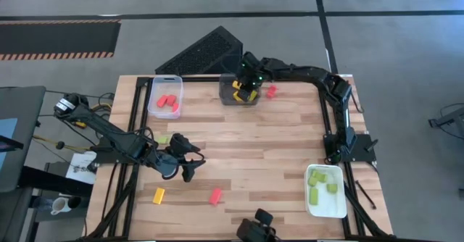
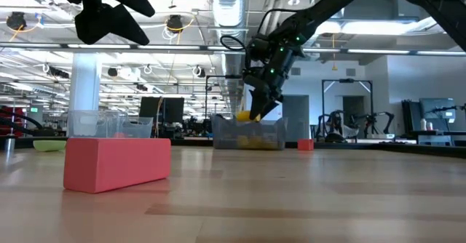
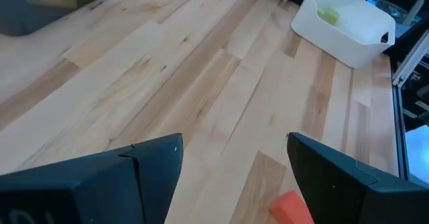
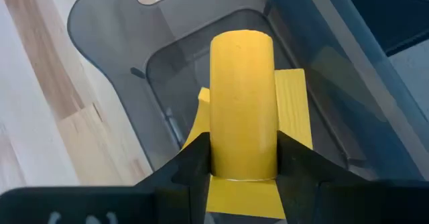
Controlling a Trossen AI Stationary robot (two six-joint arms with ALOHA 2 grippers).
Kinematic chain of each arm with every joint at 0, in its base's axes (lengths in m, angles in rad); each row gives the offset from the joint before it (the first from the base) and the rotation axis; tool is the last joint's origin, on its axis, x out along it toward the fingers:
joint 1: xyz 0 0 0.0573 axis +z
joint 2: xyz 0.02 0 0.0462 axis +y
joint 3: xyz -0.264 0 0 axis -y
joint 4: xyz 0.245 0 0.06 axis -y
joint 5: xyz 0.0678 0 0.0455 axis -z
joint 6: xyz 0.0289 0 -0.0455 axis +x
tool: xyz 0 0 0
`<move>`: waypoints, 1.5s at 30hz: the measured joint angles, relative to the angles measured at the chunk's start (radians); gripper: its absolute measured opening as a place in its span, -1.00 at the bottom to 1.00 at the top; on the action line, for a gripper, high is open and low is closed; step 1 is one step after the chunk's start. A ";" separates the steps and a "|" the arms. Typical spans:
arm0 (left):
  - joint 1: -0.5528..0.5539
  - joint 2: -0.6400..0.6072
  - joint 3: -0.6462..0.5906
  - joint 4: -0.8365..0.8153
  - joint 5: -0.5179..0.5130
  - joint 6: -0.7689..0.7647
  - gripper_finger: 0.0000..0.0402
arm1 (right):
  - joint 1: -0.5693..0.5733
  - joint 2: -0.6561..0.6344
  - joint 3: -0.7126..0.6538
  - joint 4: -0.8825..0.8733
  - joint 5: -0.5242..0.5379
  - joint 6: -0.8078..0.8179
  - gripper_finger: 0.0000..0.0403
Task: Sort & place blocks by color
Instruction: Put the yellow block into the black bin
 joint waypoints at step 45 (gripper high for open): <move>0.021 0.063 0.000 -0.058 0.422 -0.074 0.24 | 0.663 -0.510 0.000 -0.429 0.011 0.436 0.27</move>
